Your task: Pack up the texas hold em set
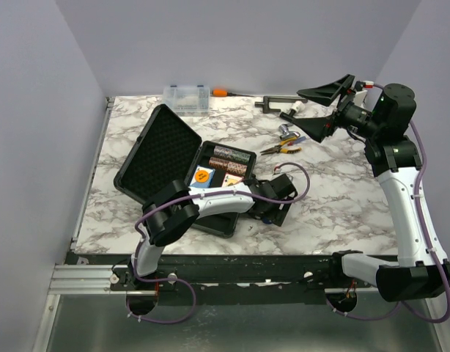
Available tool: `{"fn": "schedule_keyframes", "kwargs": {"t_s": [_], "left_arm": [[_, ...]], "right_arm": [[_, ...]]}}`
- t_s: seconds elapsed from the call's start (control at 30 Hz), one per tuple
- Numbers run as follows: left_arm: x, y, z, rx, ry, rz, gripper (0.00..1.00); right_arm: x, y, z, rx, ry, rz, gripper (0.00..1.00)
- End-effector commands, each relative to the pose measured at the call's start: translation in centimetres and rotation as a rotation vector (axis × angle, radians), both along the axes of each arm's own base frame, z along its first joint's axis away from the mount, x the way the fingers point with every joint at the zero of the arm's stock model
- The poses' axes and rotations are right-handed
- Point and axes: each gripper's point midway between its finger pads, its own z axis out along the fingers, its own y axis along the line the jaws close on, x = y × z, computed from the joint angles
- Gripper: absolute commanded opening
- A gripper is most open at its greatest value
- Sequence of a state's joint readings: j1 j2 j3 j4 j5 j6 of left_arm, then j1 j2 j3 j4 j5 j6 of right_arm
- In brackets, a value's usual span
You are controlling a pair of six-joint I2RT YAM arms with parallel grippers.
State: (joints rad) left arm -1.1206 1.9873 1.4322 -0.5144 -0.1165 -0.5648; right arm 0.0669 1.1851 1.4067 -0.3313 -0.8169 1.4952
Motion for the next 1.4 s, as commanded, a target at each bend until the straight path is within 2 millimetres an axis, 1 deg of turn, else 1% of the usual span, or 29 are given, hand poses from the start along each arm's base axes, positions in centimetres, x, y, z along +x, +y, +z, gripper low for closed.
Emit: {"fn": "schedule_keyframes", "kwargs": {"t_s": [0.0,0.17,0.43,0.6,0.8,0.97,1.1,1.23,1.37], "left_arm": [[-0.7,-0.6,-0.8,0.005,0.033,-0.014,0.8],[-0.8,-0.7,-1.4,0.018,0.041,-0.015,0.77],[-0.8,-0.6,-2.2,0.05,0.027,-0.014,0.73],[-0.6,-0.2,-2.6,0.089,0.014,-0.003,0.69],[-0.2,0.9,-3.1,0.159,-0.017,0.025,0.66],[-0.2,1.7,-3.6,0.221,-0.036,0.037,0.65],[-0.3,2.0,-4.0,0.243,-0.034,0.041,0.64],[-0.5,2.0,-4.3,0.253,-0.029,0.042,0.64],[-0.6,2.3,-4.5,0.264,-0.025,0.047,0.58]], "right_arm": [[-0.6,0.6,0.6,0.011,-0.026,0.054,0.92],[-0.3,0.6,0.0,0.01,-0.016,0.05,0.92],[-0.1,0.4,-0.1,-0.029,-0.047,0.03,0.91],[-0.1,0.4,-0.4,-0.036,-0.046,0.024,0.9],[-0.2,0.4,-0.7,-0.035,-0.042,0.027,0.89],[-0.2,0.4,-0.5,-0.032,-0.044,0.027,0.89],[-0.3,0.4,-0.6,-0.024,-0.023,0.022,0.89],[-0.6,0.5,-0.1,-0.013,-0.034,0.041,0.89],[-0.9,0.7,0.1,-0.01,-0.047,0.058,0.89]]}}
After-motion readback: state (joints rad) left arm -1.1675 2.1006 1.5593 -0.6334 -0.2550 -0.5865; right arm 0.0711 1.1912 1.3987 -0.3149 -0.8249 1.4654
